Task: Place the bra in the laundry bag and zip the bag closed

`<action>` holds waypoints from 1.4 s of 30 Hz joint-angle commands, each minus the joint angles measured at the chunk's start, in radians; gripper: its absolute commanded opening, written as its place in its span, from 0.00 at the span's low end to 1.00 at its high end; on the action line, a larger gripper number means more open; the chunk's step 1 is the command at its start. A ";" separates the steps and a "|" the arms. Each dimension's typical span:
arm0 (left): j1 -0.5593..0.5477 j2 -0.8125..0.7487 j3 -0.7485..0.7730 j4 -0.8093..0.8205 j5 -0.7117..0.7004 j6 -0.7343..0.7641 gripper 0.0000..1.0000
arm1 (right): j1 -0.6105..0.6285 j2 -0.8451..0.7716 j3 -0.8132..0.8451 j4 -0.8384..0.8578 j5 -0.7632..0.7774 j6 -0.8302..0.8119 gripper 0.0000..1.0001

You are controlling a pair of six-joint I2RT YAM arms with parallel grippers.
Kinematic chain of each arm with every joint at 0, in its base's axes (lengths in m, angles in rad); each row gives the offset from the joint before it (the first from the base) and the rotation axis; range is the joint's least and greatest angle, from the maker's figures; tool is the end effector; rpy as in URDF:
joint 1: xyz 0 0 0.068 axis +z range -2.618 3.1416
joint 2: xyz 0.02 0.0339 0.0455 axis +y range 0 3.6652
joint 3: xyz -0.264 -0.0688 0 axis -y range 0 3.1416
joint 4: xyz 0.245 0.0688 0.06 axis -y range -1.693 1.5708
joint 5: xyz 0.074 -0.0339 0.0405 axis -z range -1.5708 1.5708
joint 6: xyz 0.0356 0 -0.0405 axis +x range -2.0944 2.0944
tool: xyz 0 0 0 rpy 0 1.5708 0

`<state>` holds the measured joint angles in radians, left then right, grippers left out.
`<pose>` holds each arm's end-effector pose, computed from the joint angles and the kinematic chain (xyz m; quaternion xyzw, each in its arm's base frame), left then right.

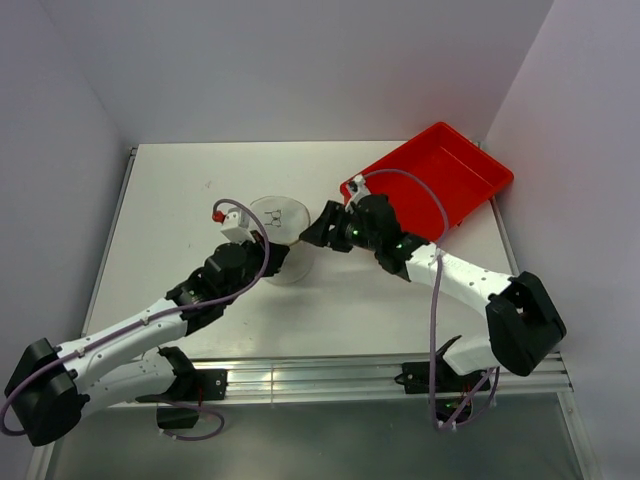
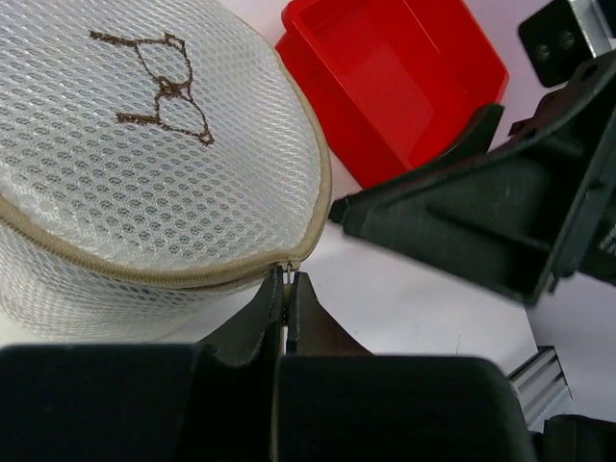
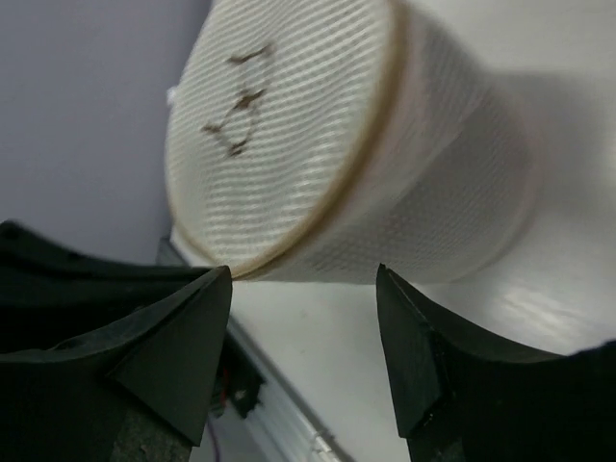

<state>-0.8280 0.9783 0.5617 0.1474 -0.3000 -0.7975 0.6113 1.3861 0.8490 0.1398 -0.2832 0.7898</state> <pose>0.1599 -0.1586 0.2595 -0.0785 0.7880 -0.3533 0.4982 0.2502 0.1875 0.2573 -0.0043 0.8281 0.4432 0.3433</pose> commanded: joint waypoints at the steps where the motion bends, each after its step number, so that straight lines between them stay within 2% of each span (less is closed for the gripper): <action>1: -0.006 0.013 0.040 0.073 0.045 0.001 0.00 | 0.060 -0.012 -0.028 0.190 -0.066 0.110 0.68; 4: -0.006 0.004 0.026 0.067 0.053 -0.008 0.00 | 0.073 0.010 -0.042 0.266 -0.073 0.155 0.64; 7: -0.006 -0.018 0.010 0.052 0.044 -0.009 0.00 | 0.074 0.033 -0.027 0.267 -0.050 0.164 0.62; 8: -0.006 -0.023 0.007 0.049 0.041 -0.011 0.00 | 0.074 0.042 -0.027 0.273 -0.044 0.169 0.59; 10: -0.008 -0.033 0.004 0.043 0.038 -0.008 0.00 | 0.074 0.050 -0.028 0.271 -0.027 0.180 0.44; 12: -0.006 -0.044 -0.002 0.040 0.035 -0.005 0.00 | 0.073 0.048 -0.028 0.261 0.027 0.180 0.38; 14: -0.006 -0.049 -0.005 0.035 0.035 -0.002 0.00 | 0.073 0.045 -0.030 0.254 0.070 0.178 0.37; 15: -0.006 -0.053 -0.009 0.035 0.035 -0.002 0.00 | 0.071 0.048 -0.024 0.245 0.078 0.167 0.34; 17: -0.008 -0.055 -0.013 0.029 0.030 0.007 0.00 | 0.059 0.065 -0.005 0.227 0.073 0.161 0.09; 18: -0.008 -0.056 -0.013 0.021 0.022 0.011 0.00 | 0.053 0.068 -0.001 0.224 0.081 0.149 0.00; 23: -0.003 -0.095 -0.032 -0.067 -0.066 0.044 0.00 | -0.054 0.108 0.059 0.173 0.079 0.083 0.00; 25: 0.009 -0.121 -0.052 -0.097 -0.086 0.049 0.00 | -0.094 0.148 0.111 0.112 0.033 0.026 0.00; 28: 0.036 -0.162 -0.078 -0.131 -0.097 0.041 0.00 | -0.143 0.253 0.298 -0.001 -0.052 -0.072 0.00; 32: 0.047 -0.168 -0.069 -0.135 -0.099 0.034 0.00 | -0.150 0.317 0.410 -0.091 -0.045 -0.136 0.00; 33: 0.047 -0.161 -0.063 -0.117 -0.079 0.035 0.00 | -0.147 0.318 0.418 -0.103 -0.050 -0.129 0.02; 34: 0.047 -0.153 -0.056 -0.102 -0.064 0.035 0.00 | -0.137 0.309 0.409 -0.112 -0.050 -0.126 0.11; 35: 0.047 -0.129 -0.042 -0.086 -0.048 0.034 0.00 | -0.128 0.295 0.391 -0.109 -0.030 -0.123 0.36; 38: 0.047 -0.075 -0.016 -0.028 0.010 0.027 0.00 | -0.072 0.200 0.268 -0.074 0.013 -0.101 0.67; 42: 0.046 -0.037 -0.003 0.027 0.050 0.012 0.00 | 0.001 0.070 0.072 0.084 0.024 0.015 0.69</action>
<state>-0.7803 0.9253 0.5068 0.0895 -0.3061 -0.7788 0.5480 1.5600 1.0050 0.0978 -0.2947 0.7345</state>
